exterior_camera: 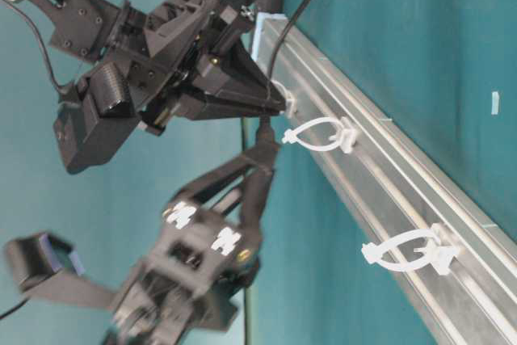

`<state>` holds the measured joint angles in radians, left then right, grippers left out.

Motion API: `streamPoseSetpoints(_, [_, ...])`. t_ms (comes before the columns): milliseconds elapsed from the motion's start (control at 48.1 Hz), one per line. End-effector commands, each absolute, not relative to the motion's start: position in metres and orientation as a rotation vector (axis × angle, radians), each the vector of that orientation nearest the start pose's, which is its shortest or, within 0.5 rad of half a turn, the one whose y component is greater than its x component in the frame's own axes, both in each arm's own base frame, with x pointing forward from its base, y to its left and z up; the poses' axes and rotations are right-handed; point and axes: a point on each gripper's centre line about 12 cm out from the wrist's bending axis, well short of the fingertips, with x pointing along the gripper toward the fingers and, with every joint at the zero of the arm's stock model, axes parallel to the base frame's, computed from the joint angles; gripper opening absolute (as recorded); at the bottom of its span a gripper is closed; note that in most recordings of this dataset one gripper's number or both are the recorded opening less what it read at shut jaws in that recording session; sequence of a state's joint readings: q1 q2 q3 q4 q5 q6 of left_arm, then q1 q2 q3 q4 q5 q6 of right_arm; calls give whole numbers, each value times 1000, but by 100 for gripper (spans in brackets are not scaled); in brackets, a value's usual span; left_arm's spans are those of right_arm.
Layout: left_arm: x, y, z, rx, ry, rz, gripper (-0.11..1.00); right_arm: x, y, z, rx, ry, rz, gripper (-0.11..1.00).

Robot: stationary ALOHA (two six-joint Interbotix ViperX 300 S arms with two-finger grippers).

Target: Pass the USB cable through three rings with both arms.

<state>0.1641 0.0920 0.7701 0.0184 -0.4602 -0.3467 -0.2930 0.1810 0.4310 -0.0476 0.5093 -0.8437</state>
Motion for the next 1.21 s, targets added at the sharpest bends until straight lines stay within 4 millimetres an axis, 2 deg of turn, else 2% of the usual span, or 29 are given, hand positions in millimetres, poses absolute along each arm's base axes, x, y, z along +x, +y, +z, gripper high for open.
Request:
streamPoseSetpoints(0, [379,59,169,-354,320,203,89,390,-117,129,-650,1164,254,9])
streamPoseSetpoints(125, [360,52,186,-351,304,189,83,388,-110,127,-675,1173,290,9])
streamPoseSetpoints(374, [324,44,215,-348,302,183,83,383,-99,119,-743,1192,375,9])
streamPoseSetpoints(645, [292,40,228,-350,341,192,83,379,-97,115,-794,1211,437,9])
streamPoseSetpoints(894, [281,39,234,-349,318,190,83,379,-91,113,-849,1219,506,9])
streamPoseSetpoints(1186, [281,39,234,-346,320,190,82,393,-76,116,-889,1188,537,9])
